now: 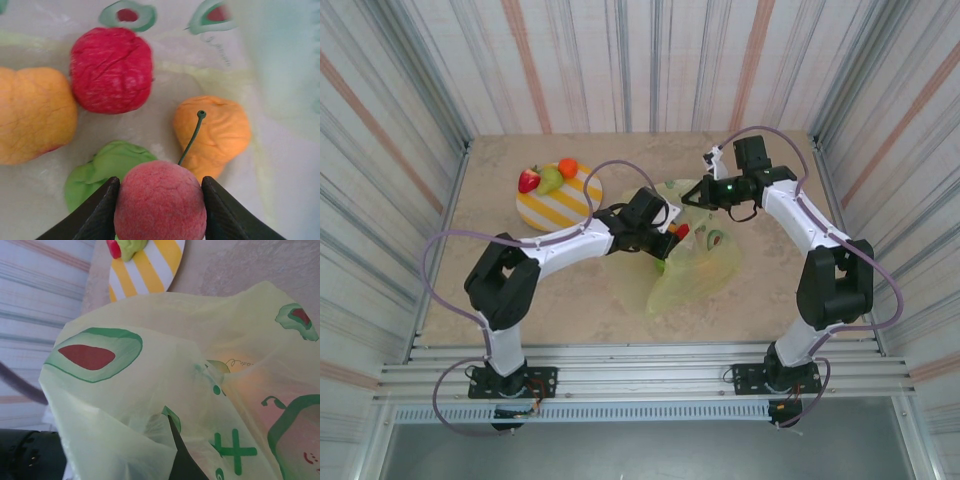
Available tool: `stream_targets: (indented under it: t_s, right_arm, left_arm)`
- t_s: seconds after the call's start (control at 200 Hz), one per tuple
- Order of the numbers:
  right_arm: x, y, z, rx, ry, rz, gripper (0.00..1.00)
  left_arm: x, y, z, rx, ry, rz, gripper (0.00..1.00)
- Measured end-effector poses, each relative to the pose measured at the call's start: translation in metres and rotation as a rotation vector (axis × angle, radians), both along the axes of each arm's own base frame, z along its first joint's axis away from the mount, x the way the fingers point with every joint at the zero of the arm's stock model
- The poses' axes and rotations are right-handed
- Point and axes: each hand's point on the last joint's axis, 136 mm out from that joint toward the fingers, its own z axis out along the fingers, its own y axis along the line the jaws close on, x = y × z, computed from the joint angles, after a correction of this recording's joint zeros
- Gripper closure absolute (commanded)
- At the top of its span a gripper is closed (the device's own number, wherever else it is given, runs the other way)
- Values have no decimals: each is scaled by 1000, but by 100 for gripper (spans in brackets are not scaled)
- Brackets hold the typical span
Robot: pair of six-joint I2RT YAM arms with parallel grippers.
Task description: Place the fruits into the plastic bag
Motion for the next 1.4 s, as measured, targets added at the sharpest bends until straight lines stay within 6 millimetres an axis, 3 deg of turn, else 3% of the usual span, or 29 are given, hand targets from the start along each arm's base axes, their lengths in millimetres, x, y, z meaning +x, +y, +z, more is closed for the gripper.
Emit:
stream_targets:
  t_s: [0.225,0.451,0.696,1.087,1.398]
  right_arm:
    - [-1,-8,-4,0,12,-18,100]
    - [0,-9,-4,1,8,-21,100]
    - [-1,-10,-8,-1,17,-22,100]
    - [-1,-12,-9,-1,19,-26,100]
    - [1,-18,-10,-1,23,-40,100]
  left_arm:
    - [10,3,-5,4,-31,59,49]
    - [3,8,-22,9,-5,64,43]
    - [1,8,-20,-9,-10,63,32]
    - [-6,20,25,-85,-81,69,24]
    - [-5,52,63,-153,-167,127,23]
